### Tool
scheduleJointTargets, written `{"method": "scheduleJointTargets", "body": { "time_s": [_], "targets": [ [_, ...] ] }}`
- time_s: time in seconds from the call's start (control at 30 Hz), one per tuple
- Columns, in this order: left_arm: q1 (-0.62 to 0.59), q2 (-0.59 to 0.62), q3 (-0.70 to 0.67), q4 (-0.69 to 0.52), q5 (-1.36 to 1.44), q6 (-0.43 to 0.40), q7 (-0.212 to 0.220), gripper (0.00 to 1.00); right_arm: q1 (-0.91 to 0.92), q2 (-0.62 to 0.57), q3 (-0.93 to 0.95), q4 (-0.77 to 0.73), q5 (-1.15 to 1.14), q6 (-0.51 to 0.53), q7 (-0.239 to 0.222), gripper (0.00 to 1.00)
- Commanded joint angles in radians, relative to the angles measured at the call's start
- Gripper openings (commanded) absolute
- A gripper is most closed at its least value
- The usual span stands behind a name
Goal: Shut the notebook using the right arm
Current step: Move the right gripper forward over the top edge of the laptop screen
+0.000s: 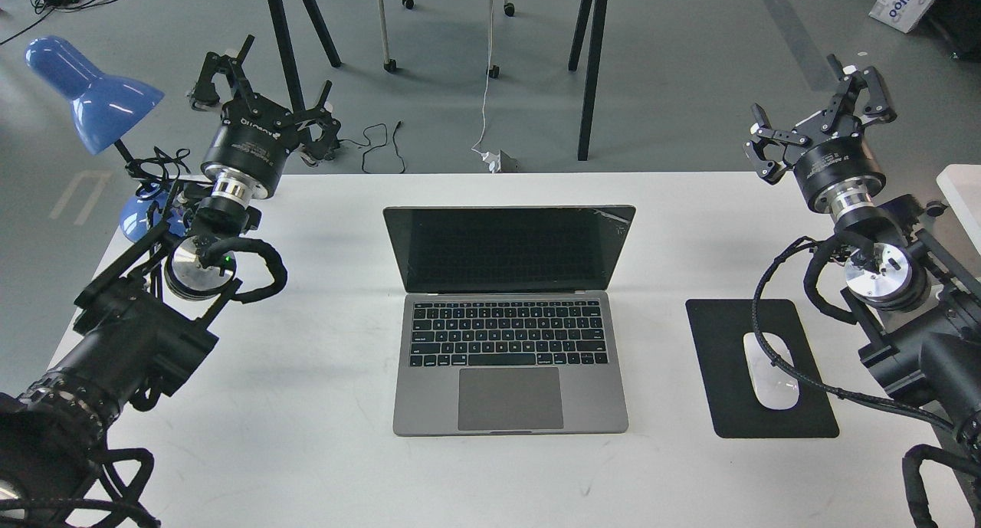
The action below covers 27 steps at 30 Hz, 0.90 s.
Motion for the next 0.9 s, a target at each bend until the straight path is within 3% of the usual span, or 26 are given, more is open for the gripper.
{"method": "scheduleJointTargets", "body": {
  "time_s": [0.0, 0.4, 0.7, 0.87],
  "targets": [
    [-0.001, 0.000, 0.008, 0.001, 0.006, 0.000, -0.001, 1.00, 0.000, -0.001, -0.002, 0.001, 0.000, -0.001, 0.000, 1.00],
    [-0.002, 0.002, 0.008, 0.002, 0.005, -0.014, 0.002, 1.00, 0.057, 0.006, -0.097, 0.000, -0.002, -0.001, -0.006, 1.00],
    [-0.001, 0.002, 0.008, 0.002, 0.003, -0.015, 0.002, 1.00, 0.147, 0.170, -0.188, -0.119, -0.005, -0.004, -0.004, 1.00],
    [-0.001, 0.002, 0.009, 0.002, 0.003, -0.015, 0.002, 1.00, 0.152, 0.204, -0.242, -0.111, -0.005, -0.001, -0.003, 1.00]
  ]
}}
